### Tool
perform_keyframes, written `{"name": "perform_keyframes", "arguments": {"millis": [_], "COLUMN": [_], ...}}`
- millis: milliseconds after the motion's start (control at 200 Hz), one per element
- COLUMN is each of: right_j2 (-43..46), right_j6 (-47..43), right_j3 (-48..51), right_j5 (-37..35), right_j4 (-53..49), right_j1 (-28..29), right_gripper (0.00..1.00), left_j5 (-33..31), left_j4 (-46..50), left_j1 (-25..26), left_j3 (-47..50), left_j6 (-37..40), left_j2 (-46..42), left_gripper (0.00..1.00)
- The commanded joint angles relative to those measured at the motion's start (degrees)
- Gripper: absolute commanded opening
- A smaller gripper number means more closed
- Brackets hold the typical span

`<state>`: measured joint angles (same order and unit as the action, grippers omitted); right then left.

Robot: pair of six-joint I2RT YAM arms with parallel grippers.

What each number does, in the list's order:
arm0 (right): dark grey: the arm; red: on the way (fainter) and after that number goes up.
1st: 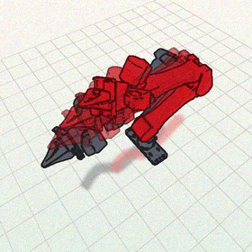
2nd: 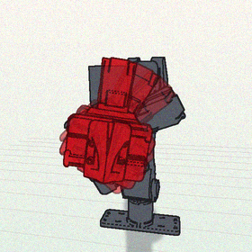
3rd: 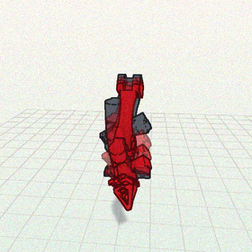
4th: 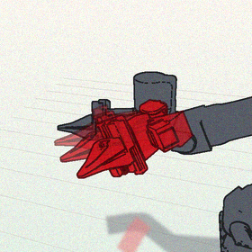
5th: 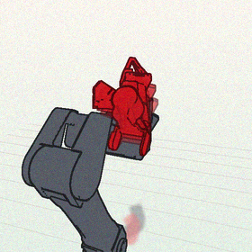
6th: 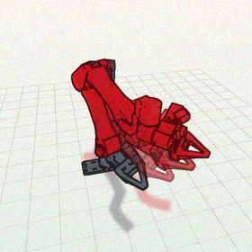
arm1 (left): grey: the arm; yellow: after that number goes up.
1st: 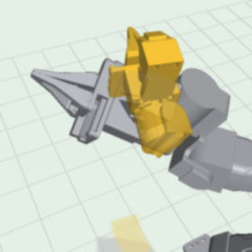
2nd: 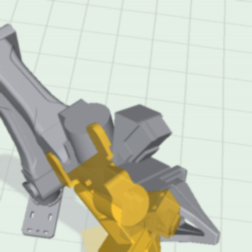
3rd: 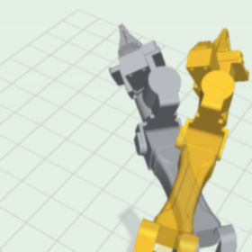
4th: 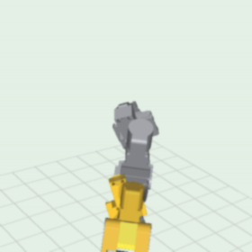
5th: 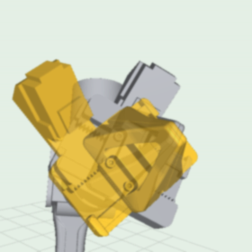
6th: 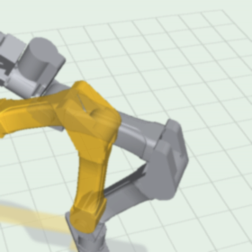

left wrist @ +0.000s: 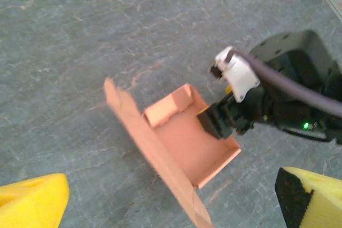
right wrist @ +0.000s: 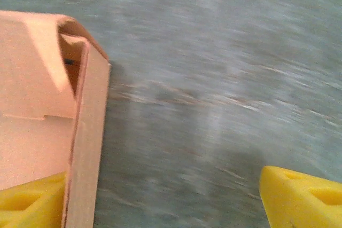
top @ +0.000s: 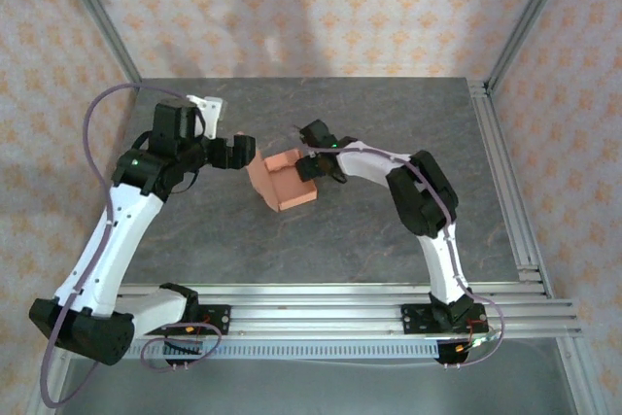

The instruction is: Fold the paper box

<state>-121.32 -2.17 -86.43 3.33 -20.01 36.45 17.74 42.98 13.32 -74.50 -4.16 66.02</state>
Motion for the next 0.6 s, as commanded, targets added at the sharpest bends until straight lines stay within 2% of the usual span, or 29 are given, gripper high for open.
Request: {"name": "perform_keyframes", "arguments": {"millis": [0, 140, 310, 440, 596], "right_j2": [6.1, 12.73, 19.91, 18.05, 9.1], "right_j6": [4.88, 1.37, -4.39, -6.94, -11.88], "right_j3": [5.61, 14.35, 19.34, 14.99, 3.77], "right_j5": [-1.58, 4.55, 13.92, 18.94, 27.01], "right_j4": [1.43, 4.14, 5.95, 5.16, -0.32], "right_j1": [-2.27, -5.3, -9.36, -13.73, -16.14], "right_gripper": [0.82, 0.82, 0.83, 0.82, 0.75], "left_j5": [-3.52, -4.74, -3.2, -2.22, -1.78], "left_j4": [-0.36, 0.36, -1.41, -3.3, -5.12], "left_j1": [1.5, 1.71, 2.28, 2.88, 3.81], "left_j3": [-0.14, -1.26, -0.53, 0.84, 2.65], "left_j6": [1.64, 2.15, 2.05, 1.97, 1.71], "left_j2": [0.74, 2.08, 3.12, 3.85, 3.29], "left_gripper": [1.0, 1.0, 1.0, 1.0, 1.0]}}
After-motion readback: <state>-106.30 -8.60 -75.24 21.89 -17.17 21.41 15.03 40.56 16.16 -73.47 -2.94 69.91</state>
